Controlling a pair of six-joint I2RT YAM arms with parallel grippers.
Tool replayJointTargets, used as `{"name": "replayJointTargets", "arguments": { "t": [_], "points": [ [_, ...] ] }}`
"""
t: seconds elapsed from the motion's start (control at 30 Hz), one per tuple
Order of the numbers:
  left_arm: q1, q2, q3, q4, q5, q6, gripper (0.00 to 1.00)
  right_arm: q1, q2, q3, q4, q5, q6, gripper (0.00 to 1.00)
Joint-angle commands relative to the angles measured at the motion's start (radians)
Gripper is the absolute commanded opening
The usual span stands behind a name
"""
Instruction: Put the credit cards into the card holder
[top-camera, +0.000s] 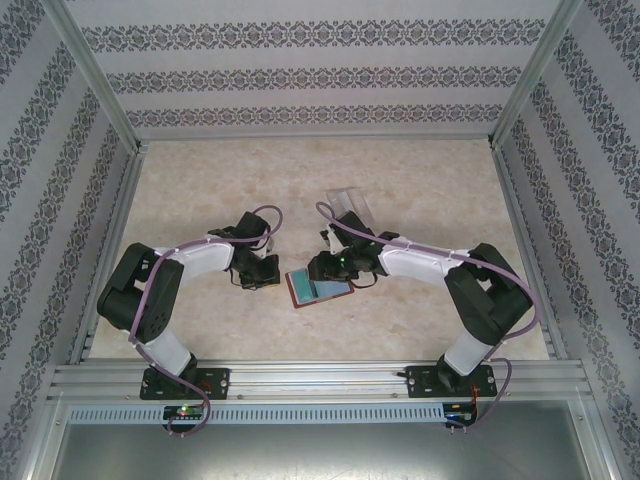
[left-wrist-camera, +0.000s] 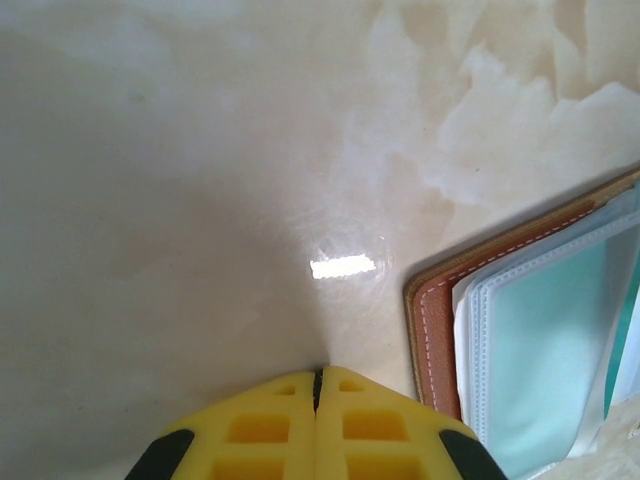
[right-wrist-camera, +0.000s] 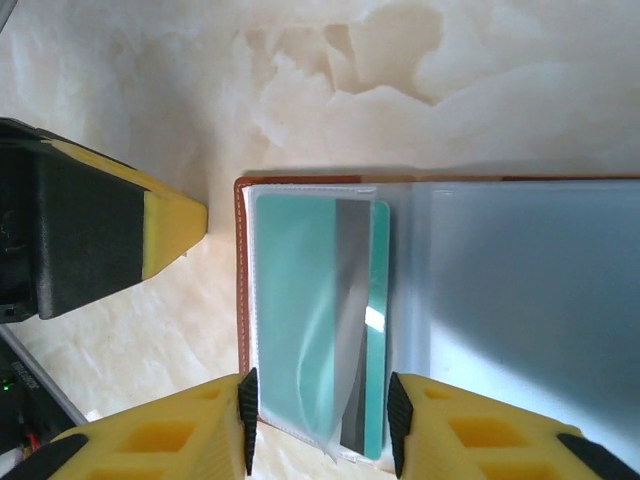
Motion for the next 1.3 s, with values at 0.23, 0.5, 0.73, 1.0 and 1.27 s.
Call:
{"name": "replayJointTargets", "arguments": {
  "t": [0.23,0.5,0.73,1.0,1.27],
  "points": [
    [-0.063,0.030,-0.023,0.117,-0.011,0.002,0.03,0.065,0.058,0.025,-0.085,0.037,-0.017,0.40],
    [-0.072,0.038,-0.024,0.119,-0.018,0.004,0.04,0.090,0.106,0.036,-0.116,0.087,-0.036,0.42],
    [-0.074,0.055,-0.023,0.123,-0.017,0.004,0.04,0.121,0.151,0.068,-0.165,0.147,-0.062,0.37],
    [-0.074,0.074,-0.012,0.115,-0.018,0.016,0.04,0.198,0.201,0.164,-0.332,0.344,-0.096,0.30],
    [-0.074,0.076,-0.010,0.117,-0.021,0.026,0.04,0.236,0.228,0.217,-0.384,0.395,-0.070,0.20]
  ]
}}
